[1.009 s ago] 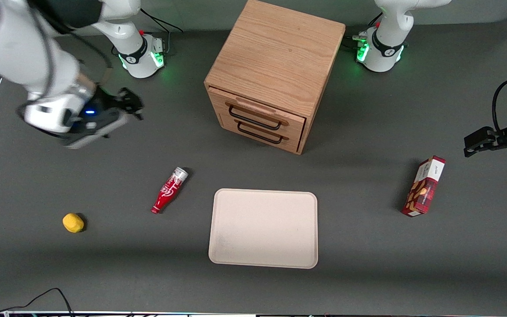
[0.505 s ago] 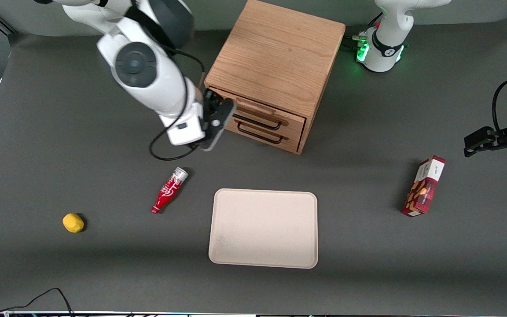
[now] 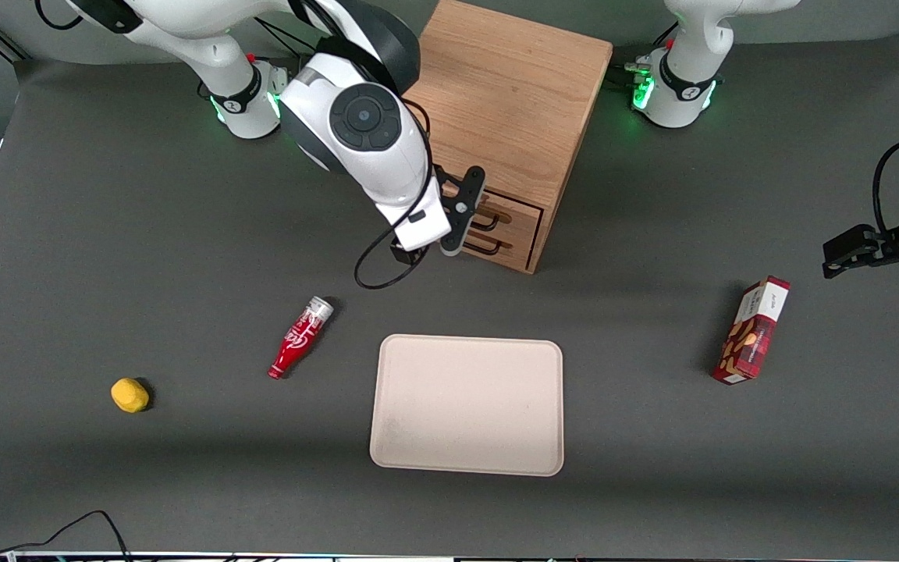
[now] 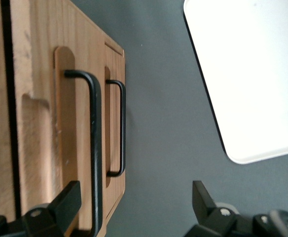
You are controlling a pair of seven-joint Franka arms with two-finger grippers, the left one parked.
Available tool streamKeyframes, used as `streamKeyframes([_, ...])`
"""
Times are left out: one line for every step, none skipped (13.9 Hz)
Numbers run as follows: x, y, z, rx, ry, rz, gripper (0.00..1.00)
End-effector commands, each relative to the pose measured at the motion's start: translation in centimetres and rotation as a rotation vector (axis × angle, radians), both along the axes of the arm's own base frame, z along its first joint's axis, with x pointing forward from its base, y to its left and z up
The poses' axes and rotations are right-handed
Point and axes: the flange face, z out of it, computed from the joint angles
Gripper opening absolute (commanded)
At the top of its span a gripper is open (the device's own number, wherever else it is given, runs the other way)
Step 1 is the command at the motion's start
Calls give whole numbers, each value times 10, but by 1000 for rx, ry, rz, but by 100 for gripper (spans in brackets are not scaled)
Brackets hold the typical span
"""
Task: Open upper drawer
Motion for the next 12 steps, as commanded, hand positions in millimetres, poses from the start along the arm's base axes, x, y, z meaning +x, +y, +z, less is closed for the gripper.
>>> streamKeyframes([3,14,-4,23,-25,46,100])
streamKeyframes([4,15,-9,18,-26,50,100])
streamKeyframes([4,17,-12,18,-40,56,100])
streamKeyframes([4,21,-19,17,-42,62,100])
streamKeyframes([4,22,-23,15,-41,65,100])
streamKeyframes([6,22,-29,10,-46,65,100])
streamKeyframes([6,23,-35,5,-43,69,100])
streamKeyframes([6,24,-37,4,-42,71,100])
streamKeyframes([6,24,-40,1,-40,72,100])
streamKeyframes([7,24,-40,-6,-49,76,100])
streamKeyframes([7,23,-42,-11,-48,77,100])
streamKeyframes([6,24,-42,-10,-48,77,100])
